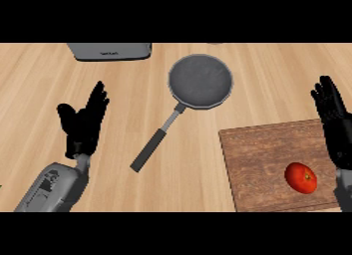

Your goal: Pick the tomato from the cutting board and place it in the pan

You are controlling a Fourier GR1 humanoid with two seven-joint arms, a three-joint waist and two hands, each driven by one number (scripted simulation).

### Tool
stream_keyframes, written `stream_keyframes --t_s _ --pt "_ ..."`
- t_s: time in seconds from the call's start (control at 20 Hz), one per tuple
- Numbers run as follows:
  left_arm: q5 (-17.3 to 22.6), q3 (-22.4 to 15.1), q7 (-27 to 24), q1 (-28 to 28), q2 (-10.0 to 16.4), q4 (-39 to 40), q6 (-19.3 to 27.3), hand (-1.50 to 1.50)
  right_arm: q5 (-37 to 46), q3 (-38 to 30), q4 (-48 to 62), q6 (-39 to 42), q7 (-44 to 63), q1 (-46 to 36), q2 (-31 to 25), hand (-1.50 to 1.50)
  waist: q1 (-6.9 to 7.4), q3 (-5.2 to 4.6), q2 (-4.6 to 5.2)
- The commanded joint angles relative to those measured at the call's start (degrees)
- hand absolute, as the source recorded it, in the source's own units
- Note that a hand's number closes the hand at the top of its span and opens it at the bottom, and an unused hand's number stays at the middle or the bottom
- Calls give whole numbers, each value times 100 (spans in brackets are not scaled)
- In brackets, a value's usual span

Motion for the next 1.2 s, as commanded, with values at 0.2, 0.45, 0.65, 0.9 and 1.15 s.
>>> stream_keyframes --t_s 0.2,0.45,0.65,0.9,1.15 --pt "47 543 -38 343 708 -821 -134 0 -2101 -1833 -765 1255 -904 538 -277 150 25 -90 97" --pt "465 794 -10 681 771 -891 -475 0 -846 -2341 -874 759 -1765 2487 -547 150 -221 -110 98" --pt "538 924 -38 773 864 -1023 -668 0 -554 -2438 -901 1042 -2583 3942 -65 -150 -85 -111 145" --pt "504 903 318 715 909 -1364 -666 0 -128 -3021 -1067 1552 -2865 4513 -762 -150 20 -112 162" --pt "320 838 344 803 802 -1547 -678 0 186 -3110 -1319 1484 -1869 3808 -1250 -150 166 -111 181"
